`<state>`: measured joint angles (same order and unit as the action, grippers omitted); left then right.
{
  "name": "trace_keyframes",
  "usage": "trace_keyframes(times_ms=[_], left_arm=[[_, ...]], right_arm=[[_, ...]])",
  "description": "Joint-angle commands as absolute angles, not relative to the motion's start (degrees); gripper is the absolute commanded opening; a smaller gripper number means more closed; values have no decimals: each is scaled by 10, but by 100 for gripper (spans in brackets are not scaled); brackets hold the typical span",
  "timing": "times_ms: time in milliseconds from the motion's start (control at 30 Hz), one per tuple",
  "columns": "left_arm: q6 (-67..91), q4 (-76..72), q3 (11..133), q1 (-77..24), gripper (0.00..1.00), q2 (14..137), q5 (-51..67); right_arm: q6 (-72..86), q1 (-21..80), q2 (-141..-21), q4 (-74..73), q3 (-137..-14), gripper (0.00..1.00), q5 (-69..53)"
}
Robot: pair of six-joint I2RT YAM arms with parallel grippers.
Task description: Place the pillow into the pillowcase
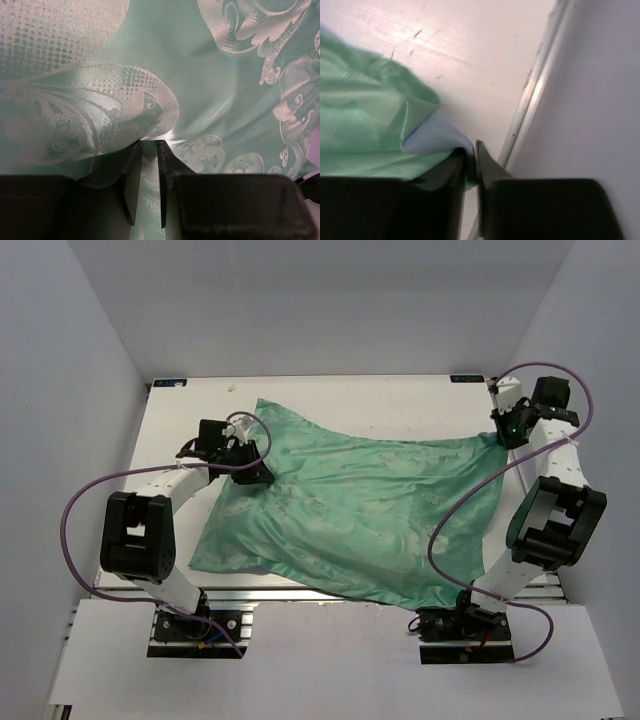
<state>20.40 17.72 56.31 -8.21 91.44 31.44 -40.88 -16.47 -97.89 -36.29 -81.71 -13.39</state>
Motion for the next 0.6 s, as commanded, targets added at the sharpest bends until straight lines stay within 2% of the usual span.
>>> trace_keyframes(times_ms=[0,33,67,133,167,267,367,433,567], left_arm=[[195,182,597,-70,30,923,281],[195,182,597,-70,30,923,281],[195,185,599,-65,30,923,279],[192,192,604,-59,32,915,272],[184,198,606,-58,43,910,266],[171,214,619,-58,69,884,236],[150,238,644,-58,75,864,198],[135,251,659,-59,84,864,164],[113,299,675,-59,88,882,99]], right_arm=[[-364,-171,-983,-312,-871,49,-90],[-364,-171,-983,-312,-872,49,-90],[-366,-171,-982,-317,-870,88,-92],[-374,-174,-955,-315,-840,89,-124],[-378,-176,-937,-313,-825,89,-143],[-397,-176,-855,-307,-777,89,-218],[-415,-176,-782,-323,-745,89,-292],[-412,-176,-740,-329,-725,89,-342],[-409,-176,-698,-369,-675,89,-436]])
